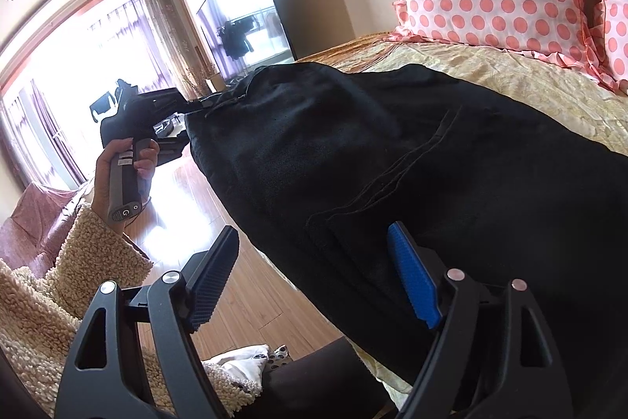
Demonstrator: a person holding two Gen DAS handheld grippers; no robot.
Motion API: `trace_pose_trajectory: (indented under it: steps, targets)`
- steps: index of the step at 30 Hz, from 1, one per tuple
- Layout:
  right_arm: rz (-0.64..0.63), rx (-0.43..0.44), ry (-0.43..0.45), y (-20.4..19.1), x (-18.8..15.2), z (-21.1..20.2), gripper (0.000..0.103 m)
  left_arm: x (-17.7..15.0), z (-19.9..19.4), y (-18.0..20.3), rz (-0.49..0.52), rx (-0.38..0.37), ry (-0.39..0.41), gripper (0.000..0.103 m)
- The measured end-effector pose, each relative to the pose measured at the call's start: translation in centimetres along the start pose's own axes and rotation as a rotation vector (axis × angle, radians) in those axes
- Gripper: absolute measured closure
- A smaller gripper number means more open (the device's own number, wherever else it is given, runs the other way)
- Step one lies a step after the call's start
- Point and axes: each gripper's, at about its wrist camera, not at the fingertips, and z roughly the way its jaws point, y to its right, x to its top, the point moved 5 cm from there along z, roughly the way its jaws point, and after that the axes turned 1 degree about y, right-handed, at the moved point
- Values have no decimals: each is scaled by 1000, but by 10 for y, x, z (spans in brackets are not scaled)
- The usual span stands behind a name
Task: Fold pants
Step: 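Lift the gripped leg hems up with the left gripper, then fold the hems over toward the waistband with the left gripper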
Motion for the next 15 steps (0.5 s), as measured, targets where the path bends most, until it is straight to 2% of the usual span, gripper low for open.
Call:
trace_pose_trajectory:
  steps: [2,4,7,10,15]
  targets:
    - [-1,1,0,0,0,-1,24,-1,-3,2,23,14,13,81]
    - [2,2,1,0,0,-1,24,-1,-9,15,89,33,38,90]
    - [11,6,10,1,1,-4,24,-5,-18,50,230,31,80,93]
    - [25,9,28,3,0,-13,24,-15,-24,95,358,-7,90,94]
    - [45,-11,77,13,-2,-39,18,-54,-21,178,545,-126,22,94]
